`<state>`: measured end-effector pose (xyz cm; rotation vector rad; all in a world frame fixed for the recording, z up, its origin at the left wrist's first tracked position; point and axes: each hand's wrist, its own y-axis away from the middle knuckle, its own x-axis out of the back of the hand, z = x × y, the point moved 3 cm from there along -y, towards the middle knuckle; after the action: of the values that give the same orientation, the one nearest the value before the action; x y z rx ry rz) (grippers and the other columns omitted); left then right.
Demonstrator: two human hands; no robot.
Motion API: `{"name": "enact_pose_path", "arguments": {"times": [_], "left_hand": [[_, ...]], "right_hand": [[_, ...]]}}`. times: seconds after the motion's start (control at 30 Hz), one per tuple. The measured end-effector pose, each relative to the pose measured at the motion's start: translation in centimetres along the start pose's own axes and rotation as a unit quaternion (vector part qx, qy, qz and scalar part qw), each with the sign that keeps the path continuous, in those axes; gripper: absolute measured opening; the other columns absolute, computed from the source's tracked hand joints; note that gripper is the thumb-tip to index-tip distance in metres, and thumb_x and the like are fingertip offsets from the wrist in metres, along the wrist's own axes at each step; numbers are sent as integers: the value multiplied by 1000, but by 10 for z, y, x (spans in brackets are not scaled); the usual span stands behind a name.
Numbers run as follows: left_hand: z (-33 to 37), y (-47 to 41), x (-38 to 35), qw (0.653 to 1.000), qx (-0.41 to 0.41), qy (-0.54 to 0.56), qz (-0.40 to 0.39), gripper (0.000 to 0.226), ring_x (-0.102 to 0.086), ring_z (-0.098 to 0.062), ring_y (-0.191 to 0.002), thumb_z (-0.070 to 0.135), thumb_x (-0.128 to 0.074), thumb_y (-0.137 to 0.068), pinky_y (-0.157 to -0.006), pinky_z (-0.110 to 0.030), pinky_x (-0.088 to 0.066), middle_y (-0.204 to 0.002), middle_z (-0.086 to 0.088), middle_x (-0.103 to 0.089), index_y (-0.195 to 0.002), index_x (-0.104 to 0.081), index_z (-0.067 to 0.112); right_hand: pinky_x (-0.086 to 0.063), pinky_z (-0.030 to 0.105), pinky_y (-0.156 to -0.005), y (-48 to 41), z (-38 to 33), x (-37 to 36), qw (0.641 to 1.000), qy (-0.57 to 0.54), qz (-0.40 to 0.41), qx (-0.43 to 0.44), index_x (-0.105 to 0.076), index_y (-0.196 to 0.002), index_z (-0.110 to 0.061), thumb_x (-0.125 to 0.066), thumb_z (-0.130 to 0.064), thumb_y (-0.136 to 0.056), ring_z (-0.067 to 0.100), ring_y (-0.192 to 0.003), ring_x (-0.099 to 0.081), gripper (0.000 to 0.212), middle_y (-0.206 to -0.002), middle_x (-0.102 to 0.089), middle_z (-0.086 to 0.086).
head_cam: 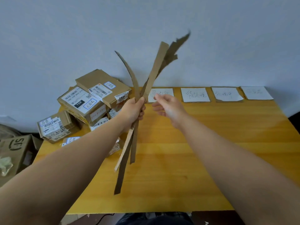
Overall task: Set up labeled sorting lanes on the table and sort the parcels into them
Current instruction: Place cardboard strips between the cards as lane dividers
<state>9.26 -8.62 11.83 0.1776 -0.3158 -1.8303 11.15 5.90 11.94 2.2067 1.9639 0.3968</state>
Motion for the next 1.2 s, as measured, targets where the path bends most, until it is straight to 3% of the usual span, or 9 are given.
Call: {"name": "enact_pose_path", "arguments": {"times": [0.13,0.33,0.47,0.6,0.7,0.8,1.0,1.1,1.2], "left_hand": [[4,-8,-1,999,-28,-24,6,28,-42,-11,-56,23,-44,-101,-55,-23,-41,-63,2,-47,-74,-50,16],[4,-10,-1,999,-9,5,35,18,-49,-16,-59,29,-54,-96,-61,-31,-44,-59,5,-55,-82,-60,20],[-2,-6,-3,999,-25,10,25,17,-66,-21,-85,26,-57,-95,-78,-35,-53,-90,-2,-71,-104,-66,16],[-6,-2,2,999,-34,-23,12,18,-65,-13,-76,27,-54,-97,-68,-25,-51,-87,1,-69,-102,-65,14],[-9,2,13,999,-16,-23,29,20,-58,-14,-56,24,-48,-100,-53,-23,-49,-72,-6,-58,-94,-59,9],[-13,2,35,992,-17,-100,70,23,-49,-13,-44,30,-43,-101,-47,-24,-44,-60,-2,-49,-97,-57,12],[-41,1,63,990,29,-65,120,40,-29,-10,-47,45,-28,-101,-45,-25,-26,-61,4,-32,-129,-42,20],[-51,5,58,991,34,-51,115,34,-33,-12,-52,34,-28,-102,-50,-27,-28,-65,0,-39,-126,-45,18],[-58,7,53,990,19,-78,113,23,-48,-14,-61,26,-33,-102,-60,-27,-41,-73,-3,-54,-113,-54,22]], "right_hand": [[-55,32,-86,-3,-2,-1,1000,11,15,3,-64,-108,-10,-57,-37,-94,16,-90,-68,31,-97,-69,3],[-53,33,-85,3,2,-8,1000,-1,-2,10,-67,-107,-7,-62,-32,-92,16,-86,-66,29,-93,-68,2],[-53,30,-82,3,0,-14,999,-25,16,22,-69,-105,-8,-63,-23,-92,12,-77,-64,20,-89,-67,-2],[-54,26,-76,-1,1,-18,999,-19,33,31,-68,-98,-6,-59,-17,-95,15,-78,-63,14,-89,-68,3],[-58,33,-76,-8,5,-18,998,35,38,30,-63,-100,-4,-50,-19,-99,25,-85,-66,20,-99,-69,17],[-59,39,-77,-17,17,-13,997,69,44,5,-58,-102,-7,-44,-19,-101,31,-94,-67,19,-104,-67,18],[-57,43,-83,-29,63,-14,989,124,18,-81,-60,-104,-8,-48,-6,-96,26,-89,-64,15,-102,-66,13],[-55,46,-87,-33,89,-23,985,137,5,-105,-62,-103,-10,-51,-5,-94,26,-93,-66,15,-99,-68,11],[-56,43,-87,-42,113,-35,982,127,7,-136,-60,-93,-16,-47,-1,-93,27,-97,-66,19,-102,-68,10]]}}
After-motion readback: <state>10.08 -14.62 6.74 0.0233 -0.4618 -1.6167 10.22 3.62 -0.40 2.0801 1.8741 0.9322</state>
